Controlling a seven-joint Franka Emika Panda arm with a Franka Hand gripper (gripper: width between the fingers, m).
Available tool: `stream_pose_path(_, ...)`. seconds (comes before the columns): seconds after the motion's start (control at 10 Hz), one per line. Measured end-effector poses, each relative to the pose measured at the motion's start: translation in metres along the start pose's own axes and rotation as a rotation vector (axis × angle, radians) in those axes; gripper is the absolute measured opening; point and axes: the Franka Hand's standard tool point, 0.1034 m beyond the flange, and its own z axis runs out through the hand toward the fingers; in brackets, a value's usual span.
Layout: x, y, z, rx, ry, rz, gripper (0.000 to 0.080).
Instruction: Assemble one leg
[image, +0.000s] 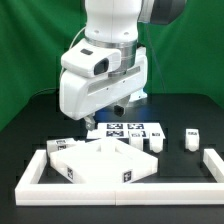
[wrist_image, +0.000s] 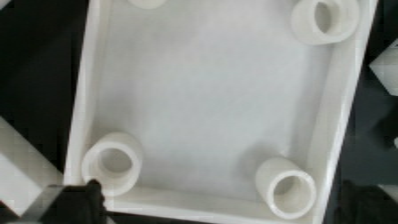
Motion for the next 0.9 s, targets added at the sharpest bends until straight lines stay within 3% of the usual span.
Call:
stream_pose_path(0.1,-0.008,0.01,0.012,-0.006,0.001,0.017,0.065)
stream_pose_path(0.3,-0.023,0.035,0.036,-0.045,0.022,0.054,0.065)
stream_pose_path(0.9,-0.023,0.034,0.037,-0.04,0.02,0.041,0.065)
